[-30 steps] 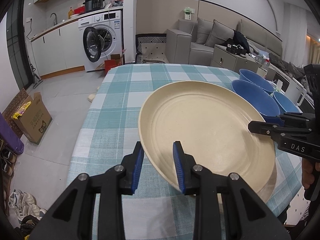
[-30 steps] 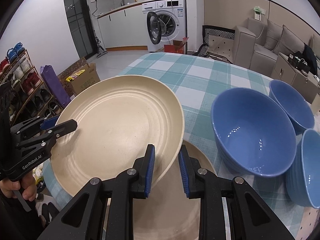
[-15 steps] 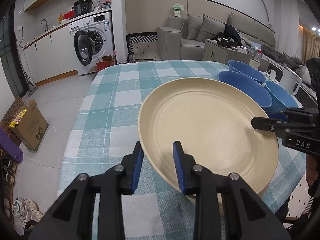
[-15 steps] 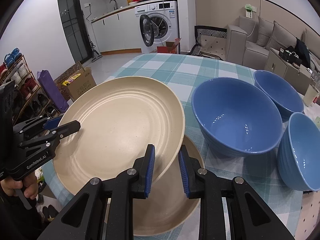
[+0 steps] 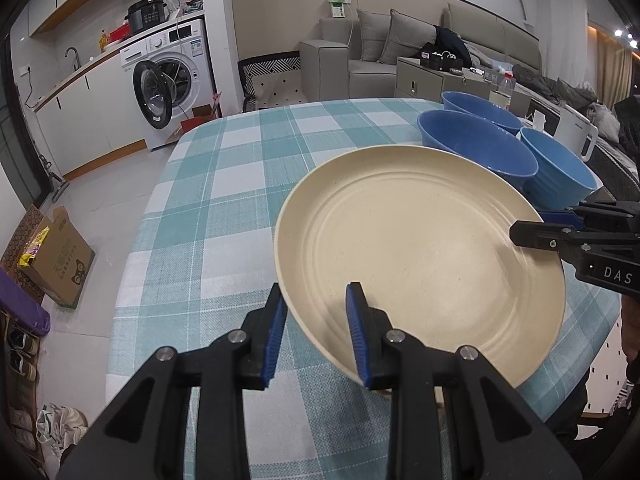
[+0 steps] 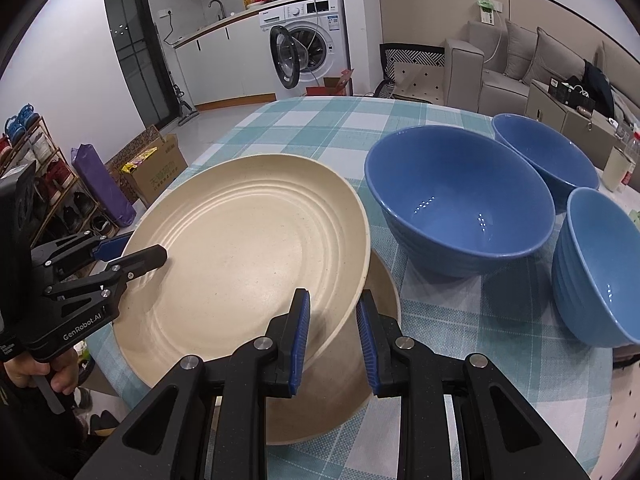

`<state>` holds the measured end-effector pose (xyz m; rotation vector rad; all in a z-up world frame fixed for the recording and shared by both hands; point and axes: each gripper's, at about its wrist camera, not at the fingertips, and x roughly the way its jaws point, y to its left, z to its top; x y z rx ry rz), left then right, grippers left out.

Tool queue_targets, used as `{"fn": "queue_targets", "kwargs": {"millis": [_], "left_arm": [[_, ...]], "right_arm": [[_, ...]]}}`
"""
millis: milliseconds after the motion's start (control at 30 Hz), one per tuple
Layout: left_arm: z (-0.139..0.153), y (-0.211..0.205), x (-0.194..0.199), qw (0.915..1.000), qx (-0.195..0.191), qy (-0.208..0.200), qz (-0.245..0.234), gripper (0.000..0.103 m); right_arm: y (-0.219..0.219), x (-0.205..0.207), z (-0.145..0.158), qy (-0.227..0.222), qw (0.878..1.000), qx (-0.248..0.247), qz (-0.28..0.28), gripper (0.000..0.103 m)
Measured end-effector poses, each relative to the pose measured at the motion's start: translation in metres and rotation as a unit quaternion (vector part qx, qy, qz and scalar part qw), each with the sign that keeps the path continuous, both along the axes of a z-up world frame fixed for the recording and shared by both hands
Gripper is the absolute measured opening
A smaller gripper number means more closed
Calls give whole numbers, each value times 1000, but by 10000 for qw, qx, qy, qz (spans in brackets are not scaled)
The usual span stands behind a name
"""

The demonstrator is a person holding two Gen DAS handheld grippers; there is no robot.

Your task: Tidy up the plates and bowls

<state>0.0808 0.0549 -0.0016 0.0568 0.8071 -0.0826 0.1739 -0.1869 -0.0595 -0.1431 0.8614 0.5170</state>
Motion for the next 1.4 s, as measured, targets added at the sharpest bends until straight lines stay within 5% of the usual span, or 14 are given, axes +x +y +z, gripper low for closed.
{"fn": "queue_targets", "kwargs": {"millis": [1400], "left_arm": [[-31,-25,8,9982,266,446,-297,29]], "right_arm": [[-5,-14,-27,-115,9969,-727,-265,25]]}}
